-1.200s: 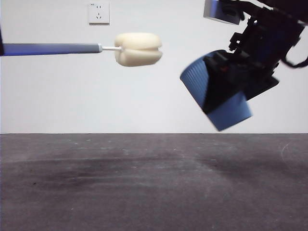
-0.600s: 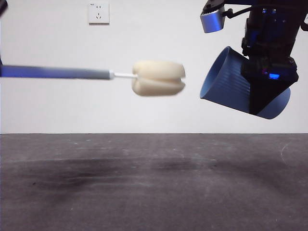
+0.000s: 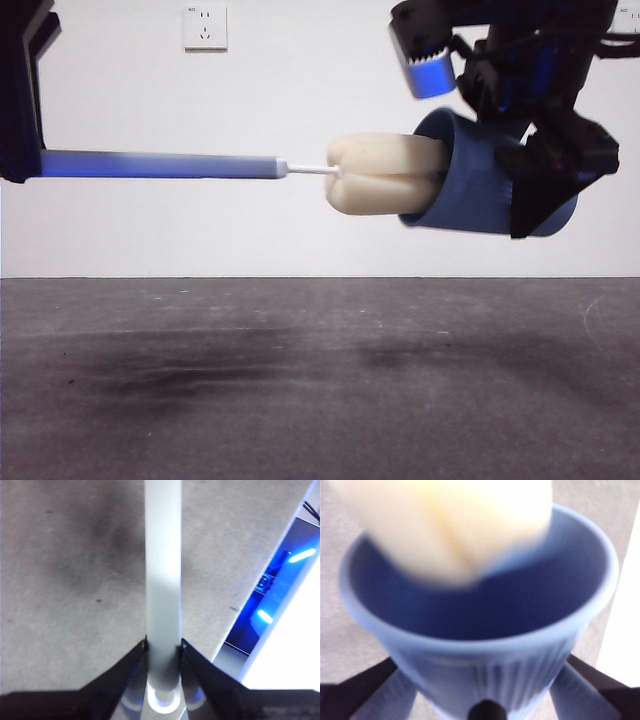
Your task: Pick up the cup brush,pick up the cup,insert the brush into the cup,clean the cup,put the cup brush back,put the cup back to the fixed position on the table
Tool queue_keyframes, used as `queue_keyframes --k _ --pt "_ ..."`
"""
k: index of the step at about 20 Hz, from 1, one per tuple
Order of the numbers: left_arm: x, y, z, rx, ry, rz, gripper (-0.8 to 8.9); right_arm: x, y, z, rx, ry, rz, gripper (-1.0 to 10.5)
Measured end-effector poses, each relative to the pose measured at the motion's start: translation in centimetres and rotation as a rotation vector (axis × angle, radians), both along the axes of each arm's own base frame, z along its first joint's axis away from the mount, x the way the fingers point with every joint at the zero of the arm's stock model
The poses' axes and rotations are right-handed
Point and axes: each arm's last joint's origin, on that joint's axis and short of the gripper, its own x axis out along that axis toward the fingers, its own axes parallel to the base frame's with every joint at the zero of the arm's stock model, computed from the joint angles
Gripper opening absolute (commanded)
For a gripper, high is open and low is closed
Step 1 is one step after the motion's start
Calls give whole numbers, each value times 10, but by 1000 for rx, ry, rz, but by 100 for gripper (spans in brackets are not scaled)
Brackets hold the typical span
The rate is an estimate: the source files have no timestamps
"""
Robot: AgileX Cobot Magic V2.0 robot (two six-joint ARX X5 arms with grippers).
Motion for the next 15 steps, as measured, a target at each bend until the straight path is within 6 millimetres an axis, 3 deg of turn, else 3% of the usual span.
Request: queue_keyframes --k 5,11,15 --pt "5 -10 -3 -34 -23 -16 -9 -5 17 -11 -30 22 65 -12" --pt "25 -33 -23 -71 16 -19 -9 -17 35 -20 -58 44 140 -12" --pt "26 -35 -26 -76 35 7 -9 -20 41 -22 -71 30 153 -12"
